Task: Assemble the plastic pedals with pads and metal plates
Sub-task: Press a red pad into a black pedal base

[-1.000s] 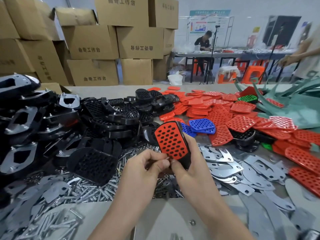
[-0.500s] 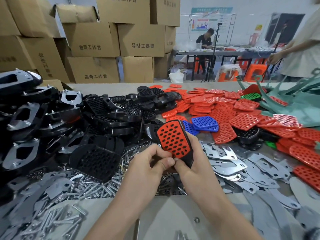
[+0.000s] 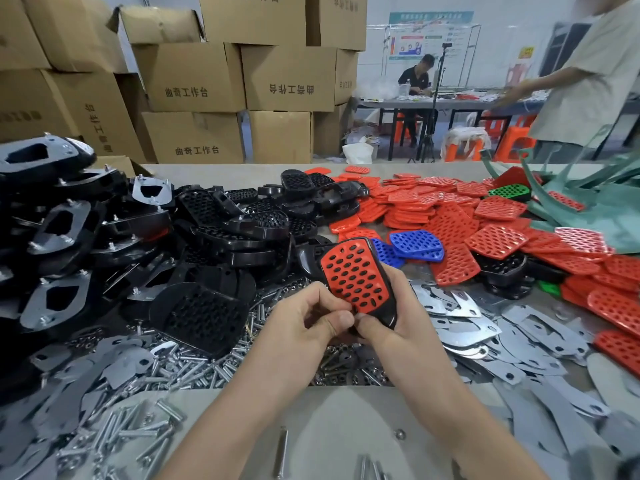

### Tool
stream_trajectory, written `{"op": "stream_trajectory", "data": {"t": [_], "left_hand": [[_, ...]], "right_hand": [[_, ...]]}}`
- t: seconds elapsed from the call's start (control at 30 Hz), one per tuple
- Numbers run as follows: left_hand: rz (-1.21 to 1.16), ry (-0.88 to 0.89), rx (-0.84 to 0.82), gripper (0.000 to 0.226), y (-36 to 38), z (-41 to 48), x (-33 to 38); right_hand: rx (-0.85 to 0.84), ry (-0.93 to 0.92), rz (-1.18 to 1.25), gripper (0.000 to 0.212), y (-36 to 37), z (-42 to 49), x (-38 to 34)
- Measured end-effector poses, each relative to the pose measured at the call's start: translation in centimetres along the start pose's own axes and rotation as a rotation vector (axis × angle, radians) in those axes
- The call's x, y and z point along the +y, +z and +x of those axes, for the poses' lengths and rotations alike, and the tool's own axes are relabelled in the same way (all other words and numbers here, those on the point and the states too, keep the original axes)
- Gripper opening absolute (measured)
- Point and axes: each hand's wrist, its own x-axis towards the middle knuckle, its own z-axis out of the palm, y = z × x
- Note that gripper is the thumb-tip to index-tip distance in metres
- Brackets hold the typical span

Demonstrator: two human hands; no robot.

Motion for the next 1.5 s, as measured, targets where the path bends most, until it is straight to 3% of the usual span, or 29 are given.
{"op": "stream_trajectory", "data": {"t": [0.2,0.47,0.67,0.87,1.0,1.17,1.27,1.37,1.5], "left_hand": [[0.027,0.008,-0.003,0.013,0.0,-0.3,0.4],[0.091,-0.012,-0.036,0.024,-0.5,-0.1,0.3],[0.141,-0.037,0.148,0.01,0.2,-0.5,0.3],[0.418,0.177,0.29,0.019,1.1,-1.4,0.5],[0.589,0.323,0.258,0.017,1.1,-1.4,0.4],[0.697,0.384,0.201,0.018,0.6,-1.4,0.2],[0.592,0.317,0.184,0.025,0.7,-1.5,0.2],[0.438,0.2,0.237,0.016,0.6,-1.5,0.3],[0.486,0.195,0.279,0.014,0.7,-1.5,0.4]], "right_hand": [[0.013,-0.021,-0.034,0.062,0.2,0.0,0.0],[0.029,-0.018,-0.062,0.061,0.1,-0.1,-0.2],[0.091,-0.048,-0.013,0.059,0.3,0.0,-0.5],[0.09,-0.099,-0.12,0.06,0.8,-0.1,-0.1],[0.111,-0.13,-0.196,0.064,0.8,-0.1,0.0],[0.124,-0.138,-0.231,0.064,0.8,-0.2,0.1],[0.149,-0.112,-0.193,0.062,0.9,-0.1,0.1],[0.193,-0.076,-0.154,0.06,0.8,0.0,0.4],[0.162,-0.102,-0.202,0.062,1.1,-0.1,-0.1]]}}
